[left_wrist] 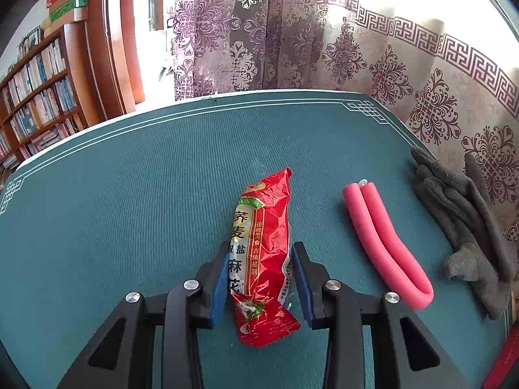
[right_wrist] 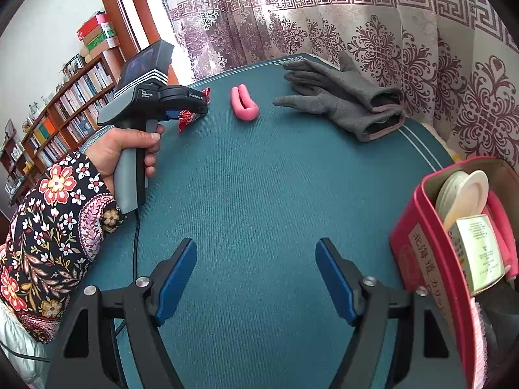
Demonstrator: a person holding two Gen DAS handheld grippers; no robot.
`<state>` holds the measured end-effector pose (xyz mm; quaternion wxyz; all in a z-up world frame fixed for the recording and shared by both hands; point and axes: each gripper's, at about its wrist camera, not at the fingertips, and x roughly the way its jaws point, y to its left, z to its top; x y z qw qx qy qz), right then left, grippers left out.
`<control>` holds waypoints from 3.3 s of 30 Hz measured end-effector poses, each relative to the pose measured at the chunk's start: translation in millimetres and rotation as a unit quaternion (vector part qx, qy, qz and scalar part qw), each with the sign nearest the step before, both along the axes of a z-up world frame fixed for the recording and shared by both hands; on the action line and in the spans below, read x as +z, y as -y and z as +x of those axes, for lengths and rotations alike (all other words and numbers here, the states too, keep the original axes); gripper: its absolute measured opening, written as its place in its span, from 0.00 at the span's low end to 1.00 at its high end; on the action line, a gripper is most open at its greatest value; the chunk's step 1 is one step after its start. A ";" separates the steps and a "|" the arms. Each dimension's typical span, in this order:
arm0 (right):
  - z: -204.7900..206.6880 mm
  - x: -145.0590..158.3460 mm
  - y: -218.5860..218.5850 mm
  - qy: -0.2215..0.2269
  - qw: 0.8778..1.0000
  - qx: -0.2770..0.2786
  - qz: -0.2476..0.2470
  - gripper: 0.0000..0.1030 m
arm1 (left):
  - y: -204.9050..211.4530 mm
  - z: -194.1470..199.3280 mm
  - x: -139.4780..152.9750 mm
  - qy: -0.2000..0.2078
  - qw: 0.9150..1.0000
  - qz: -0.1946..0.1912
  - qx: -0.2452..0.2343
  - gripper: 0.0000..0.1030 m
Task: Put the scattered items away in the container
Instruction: 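Grasp the red snack packet with the left tool, then grasp the bent pink foam roller with the right tool while the left holds the packet, then carry the snack packet and foam roller over the red tin with both tools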
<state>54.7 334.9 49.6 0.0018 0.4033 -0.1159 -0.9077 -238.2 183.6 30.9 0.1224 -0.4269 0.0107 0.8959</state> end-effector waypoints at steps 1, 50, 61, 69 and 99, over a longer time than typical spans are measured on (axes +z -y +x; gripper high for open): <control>-0.5 0.3 0.4 0.000 1.000 -0.001 0.000 0.77 | 3.4 4.6 1.7 -0.001 1.000 0.004 -0.001 0.37; -219.2 -0.9 16.1 0.030 0.998 -0.012 0.061 0.75 | 58.0 53.5 -3.3 -0.001 0.999 0.049 -0.021 0.34; -250.3 -15.6 25.2 0.048 0.993 -0.002 0.107 0.52 | 56.0 54.4 -4.1 -0.006 0.999 0.047 -0.019 0.34; -201.2 -1.8 31.2 0.038 0.997 -0.004 0.069 0.36 | 56.8 63.8 -0.1 -0.004 0.999 0.048 -0.013 0.34; 96.1 68.1 -102.8 -0.055 0.982 -0.180 0.034 0.37 | 52.2 93.9 22.7 0.007 0.998 0.055 0.016 0.67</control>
